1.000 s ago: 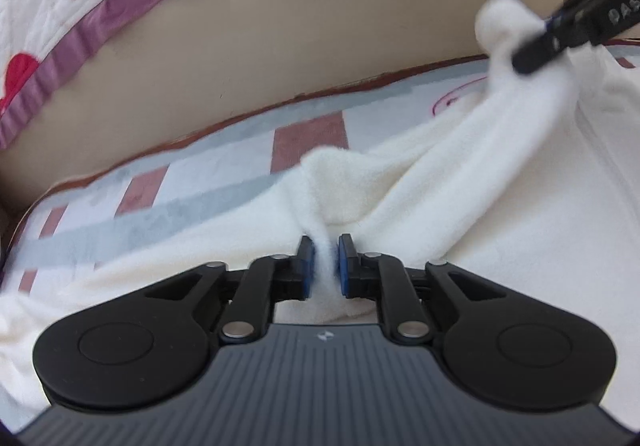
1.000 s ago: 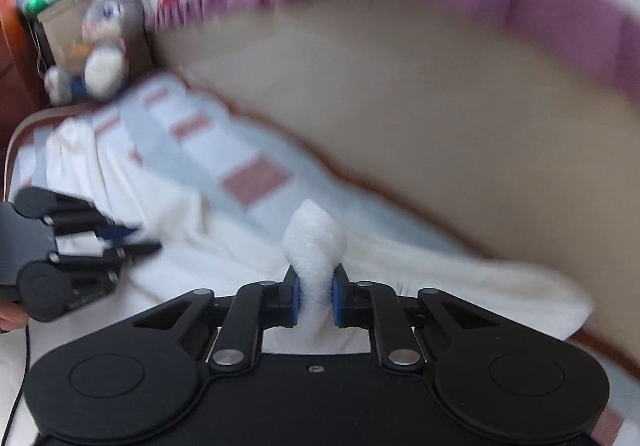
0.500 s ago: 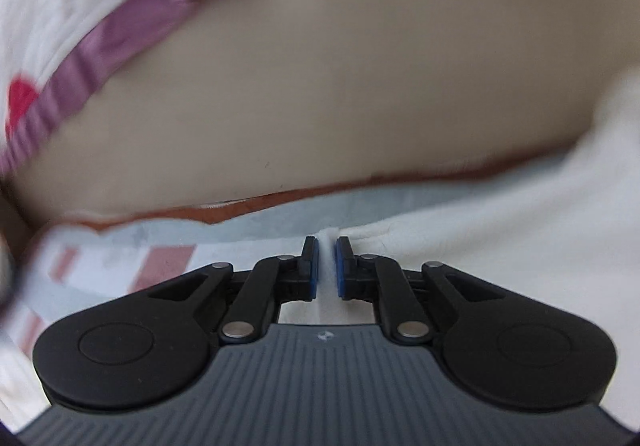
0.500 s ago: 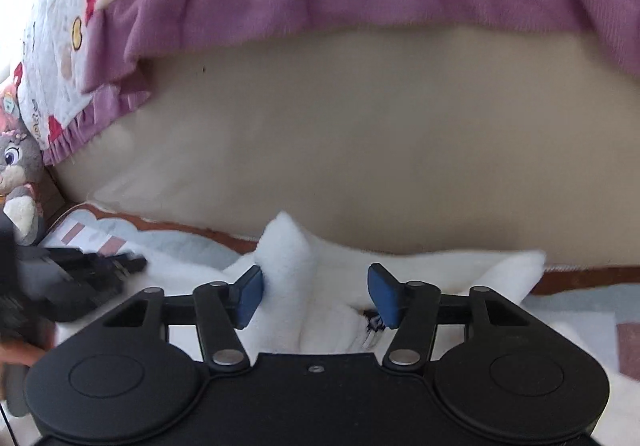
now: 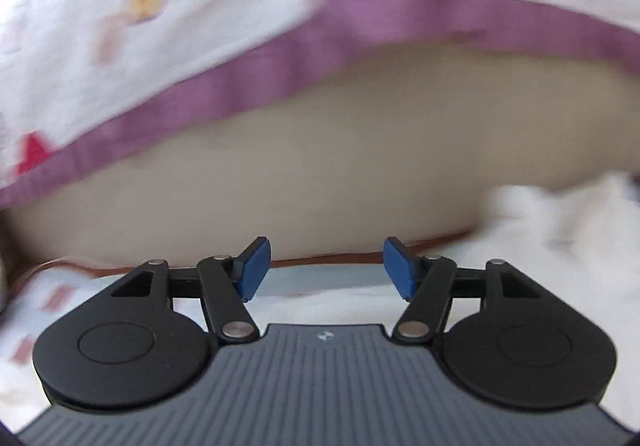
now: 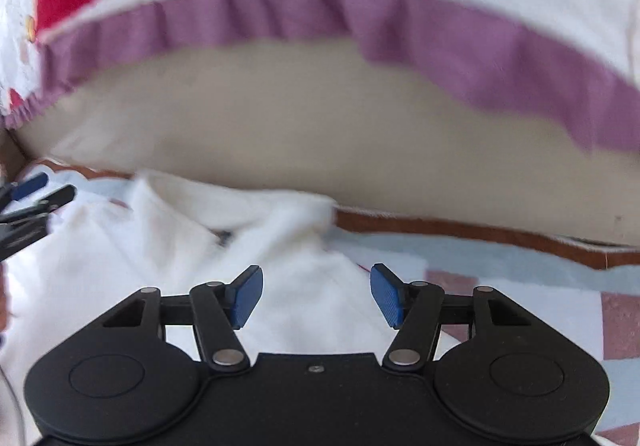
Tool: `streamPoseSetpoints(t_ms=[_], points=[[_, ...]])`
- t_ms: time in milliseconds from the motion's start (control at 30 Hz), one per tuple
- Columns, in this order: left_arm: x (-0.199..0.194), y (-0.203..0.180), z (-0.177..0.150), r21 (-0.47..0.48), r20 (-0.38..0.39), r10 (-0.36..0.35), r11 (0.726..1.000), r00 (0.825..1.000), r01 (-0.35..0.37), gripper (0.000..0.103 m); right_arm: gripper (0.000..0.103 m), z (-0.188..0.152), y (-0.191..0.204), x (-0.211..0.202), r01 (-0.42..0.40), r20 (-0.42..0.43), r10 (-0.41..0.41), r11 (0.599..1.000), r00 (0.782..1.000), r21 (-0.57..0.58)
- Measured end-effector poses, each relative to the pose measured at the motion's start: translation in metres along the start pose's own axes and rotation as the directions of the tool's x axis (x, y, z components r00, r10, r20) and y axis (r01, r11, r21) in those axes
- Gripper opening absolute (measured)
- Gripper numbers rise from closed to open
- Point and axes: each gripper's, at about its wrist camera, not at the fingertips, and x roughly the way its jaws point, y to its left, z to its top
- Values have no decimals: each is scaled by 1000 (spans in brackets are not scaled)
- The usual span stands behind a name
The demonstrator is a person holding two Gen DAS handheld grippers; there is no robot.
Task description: Fold clothes
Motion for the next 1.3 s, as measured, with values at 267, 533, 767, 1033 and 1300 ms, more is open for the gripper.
streamPoseSetpoints(t_ms=[267,533,767,1033,1300], points=[[63,-63,-3,16,-253,-195,979,948,205,3,65,-4,4,54,-69,-5,69,997,998,-15],[94,-73,3,40,-175,-67,996,982,75,0,19,-8,8,66,6,122,-5,1000,993,-8],[89,-65,16,-26,-174,-47,999,984,43,0,25,-12,32,80,109,142,-101,993,985,-47],[-4,10,5,-138,-170,-29,990,985,5,50,61,8,23,68,191,26,-197,971,980,145],[-113,201,-82,-346,-421,240,849,875,-399,50,64,-13,113,46,70,-6,-70,997,998,-20]])
